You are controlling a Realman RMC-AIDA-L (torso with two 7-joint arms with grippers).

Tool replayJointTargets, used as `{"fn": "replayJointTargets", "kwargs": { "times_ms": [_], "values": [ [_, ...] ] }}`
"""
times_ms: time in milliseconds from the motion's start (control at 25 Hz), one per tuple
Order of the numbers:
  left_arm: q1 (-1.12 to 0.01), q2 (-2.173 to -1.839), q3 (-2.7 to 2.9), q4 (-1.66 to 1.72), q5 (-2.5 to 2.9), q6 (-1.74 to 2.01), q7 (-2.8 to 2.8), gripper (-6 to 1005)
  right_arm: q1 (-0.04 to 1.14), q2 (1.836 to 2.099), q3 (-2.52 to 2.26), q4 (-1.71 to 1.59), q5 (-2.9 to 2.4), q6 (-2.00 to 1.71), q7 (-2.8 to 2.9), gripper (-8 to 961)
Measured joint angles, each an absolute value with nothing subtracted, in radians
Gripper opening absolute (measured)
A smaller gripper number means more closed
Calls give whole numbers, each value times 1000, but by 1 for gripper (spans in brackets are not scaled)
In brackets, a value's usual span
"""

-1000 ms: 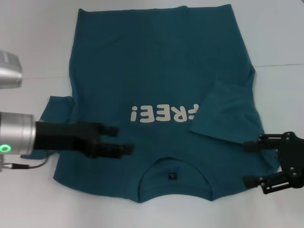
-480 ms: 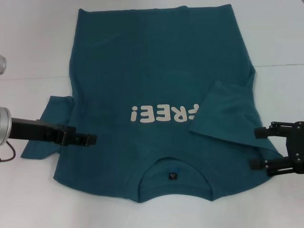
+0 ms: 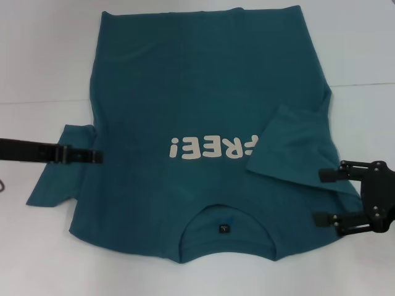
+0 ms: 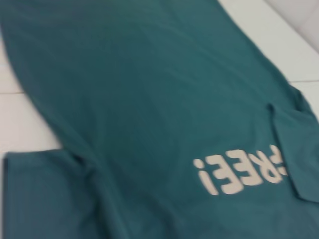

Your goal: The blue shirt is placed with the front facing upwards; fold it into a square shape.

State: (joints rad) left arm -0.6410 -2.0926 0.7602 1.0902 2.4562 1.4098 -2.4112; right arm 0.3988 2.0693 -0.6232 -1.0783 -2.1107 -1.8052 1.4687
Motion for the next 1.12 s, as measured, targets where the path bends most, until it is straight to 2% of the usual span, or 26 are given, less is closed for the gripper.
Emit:
{"fn": "replayJointTargets", "kwargs": {
  "times_ms": [480, 1120],
  "values": [
    [-657, -2076, 729, 1111, 2611, 1399, -2690, 827, 408, 2083, -621, -1065, -2108, -1767, 1462, 949],
    [-665, -2084, 746, 1009, 2724, 1301, -2693, 825, 432, 2084, -625, -987, -2106, -1730, 1453, 949]
  ]
}}
